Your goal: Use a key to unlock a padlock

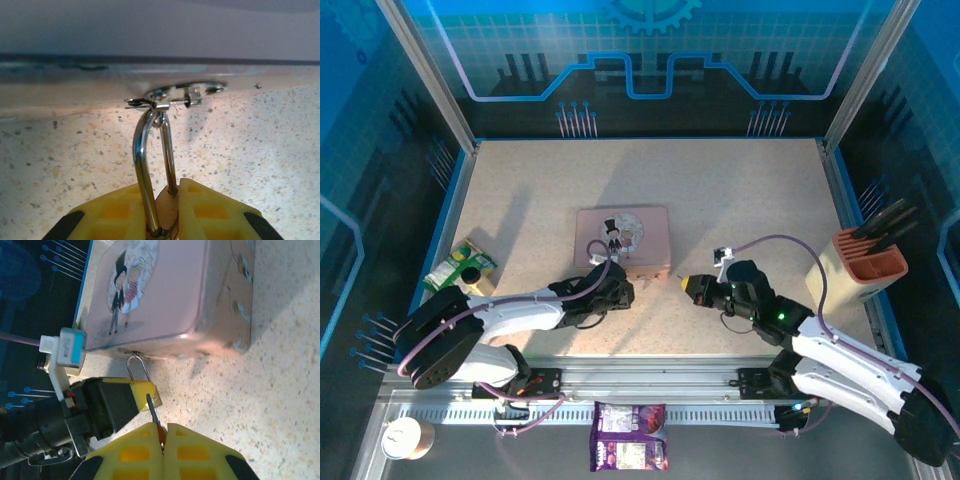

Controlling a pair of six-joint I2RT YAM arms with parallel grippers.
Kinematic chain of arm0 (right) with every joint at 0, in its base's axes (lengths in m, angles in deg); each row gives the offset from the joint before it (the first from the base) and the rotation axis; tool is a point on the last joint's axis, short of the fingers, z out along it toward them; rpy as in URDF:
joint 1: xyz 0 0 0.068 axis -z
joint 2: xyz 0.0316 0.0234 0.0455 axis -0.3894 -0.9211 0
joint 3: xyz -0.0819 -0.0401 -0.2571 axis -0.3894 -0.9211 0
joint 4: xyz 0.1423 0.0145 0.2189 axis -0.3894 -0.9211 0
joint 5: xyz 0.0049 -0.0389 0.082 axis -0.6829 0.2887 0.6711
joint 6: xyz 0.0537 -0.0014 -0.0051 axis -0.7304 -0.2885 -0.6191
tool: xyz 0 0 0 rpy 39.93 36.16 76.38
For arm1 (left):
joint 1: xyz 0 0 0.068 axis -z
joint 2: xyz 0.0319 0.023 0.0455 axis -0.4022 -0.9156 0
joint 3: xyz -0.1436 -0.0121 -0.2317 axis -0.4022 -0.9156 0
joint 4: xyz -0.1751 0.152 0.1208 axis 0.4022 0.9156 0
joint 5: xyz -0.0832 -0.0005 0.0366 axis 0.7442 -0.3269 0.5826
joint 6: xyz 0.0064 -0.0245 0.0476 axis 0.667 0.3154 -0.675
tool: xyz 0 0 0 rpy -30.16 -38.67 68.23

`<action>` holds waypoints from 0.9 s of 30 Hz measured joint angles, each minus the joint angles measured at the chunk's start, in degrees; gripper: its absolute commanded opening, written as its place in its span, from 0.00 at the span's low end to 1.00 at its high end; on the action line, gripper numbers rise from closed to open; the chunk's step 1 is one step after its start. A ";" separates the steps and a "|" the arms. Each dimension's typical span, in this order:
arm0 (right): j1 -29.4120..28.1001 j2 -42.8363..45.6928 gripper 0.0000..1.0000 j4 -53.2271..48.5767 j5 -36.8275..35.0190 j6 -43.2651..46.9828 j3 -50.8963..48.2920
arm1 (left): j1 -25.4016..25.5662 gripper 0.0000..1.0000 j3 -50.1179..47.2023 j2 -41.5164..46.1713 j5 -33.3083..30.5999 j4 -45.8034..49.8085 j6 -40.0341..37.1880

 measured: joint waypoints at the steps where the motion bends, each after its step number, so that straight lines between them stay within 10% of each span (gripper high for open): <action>1: -0.37 0.55 0.00 0.70 -0.13 -0.96 -1.51 | 0.00 0.00 0.39 0.00 0.26 0.39 0.57; 27: -4.79 -27.43 0.00 46.16 3.10 -24.06 -10.80 | -0.98 0.00 5.95 -4.52 6.91 -5.81 14.95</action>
